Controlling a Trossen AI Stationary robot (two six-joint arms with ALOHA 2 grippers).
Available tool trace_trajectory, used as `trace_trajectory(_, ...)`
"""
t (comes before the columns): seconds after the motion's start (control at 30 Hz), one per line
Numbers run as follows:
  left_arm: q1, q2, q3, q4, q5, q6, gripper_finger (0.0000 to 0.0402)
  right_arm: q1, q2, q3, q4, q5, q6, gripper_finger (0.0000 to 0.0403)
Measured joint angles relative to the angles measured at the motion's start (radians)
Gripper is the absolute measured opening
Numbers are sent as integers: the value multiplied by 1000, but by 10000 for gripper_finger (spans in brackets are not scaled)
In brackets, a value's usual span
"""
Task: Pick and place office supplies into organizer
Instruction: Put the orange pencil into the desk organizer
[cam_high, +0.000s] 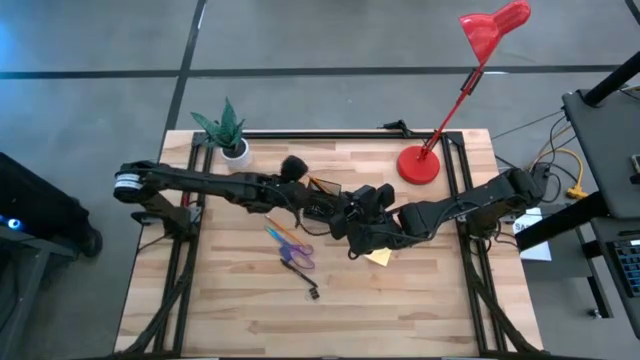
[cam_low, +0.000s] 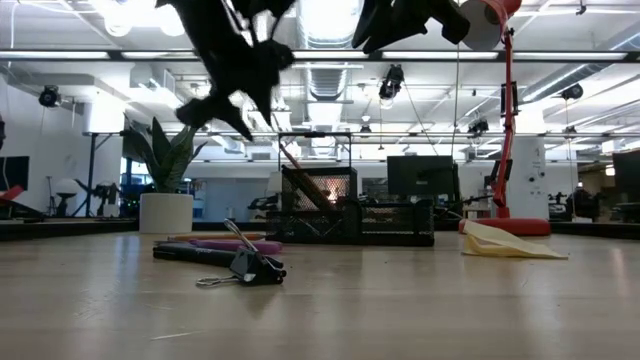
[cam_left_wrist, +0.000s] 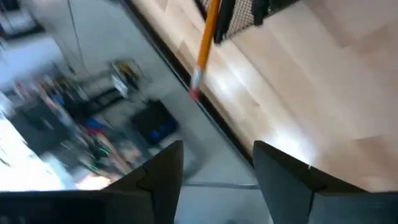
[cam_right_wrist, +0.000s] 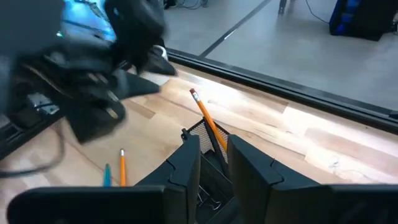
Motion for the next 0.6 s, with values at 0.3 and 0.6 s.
trace_trajectory(0.3,-72,-234,-102,-254,472,-693,182,-11,115,2,89,-432,-117,73)
trace_trajectory(0.6,-72,-498,-388,-100,620,-1020,182,-61,288,43,220,-640,75,73)
